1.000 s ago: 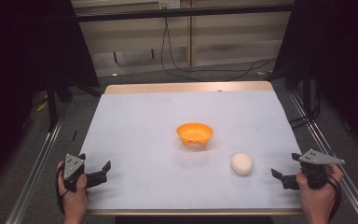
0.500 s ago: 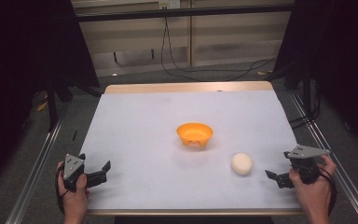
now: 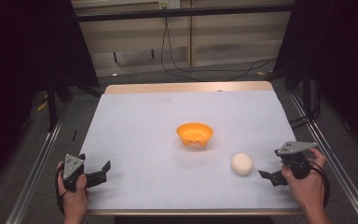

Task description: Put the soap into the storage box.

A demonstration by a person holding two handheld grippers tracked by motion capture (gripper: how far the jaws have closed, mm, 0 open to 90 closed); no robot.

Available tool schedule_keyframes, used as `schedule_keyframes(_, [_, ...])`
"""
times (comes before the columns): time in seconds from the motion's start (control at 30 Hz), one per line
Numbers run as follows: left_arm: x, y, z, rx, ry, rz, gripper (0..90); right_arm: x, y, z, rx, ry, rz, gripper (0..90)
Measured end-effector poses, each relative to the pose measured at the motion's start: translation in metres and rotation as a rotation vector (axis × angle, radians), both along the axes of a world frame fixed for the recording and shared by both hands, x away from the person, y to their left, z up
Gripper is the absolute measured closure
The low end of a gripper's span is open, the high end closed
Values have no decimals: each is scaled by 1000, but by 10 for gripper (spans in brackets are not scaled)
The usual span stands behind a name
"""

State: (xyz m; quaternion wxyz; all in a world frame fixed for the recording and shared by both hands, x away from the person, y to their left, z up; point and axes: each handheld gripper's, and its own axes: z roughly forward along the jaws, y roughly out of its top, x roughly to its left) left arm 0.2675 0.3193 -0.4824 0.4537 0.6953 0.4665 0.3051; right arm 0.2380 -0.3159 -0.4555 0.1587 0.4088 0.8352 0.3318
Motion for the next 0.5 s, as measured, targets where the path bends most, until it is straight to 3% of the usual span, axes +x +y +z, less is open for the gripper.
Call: schedule_keyframes(0.5, [0,0,0,1,-3,3,0,12,21,7,-26,30,75,0])
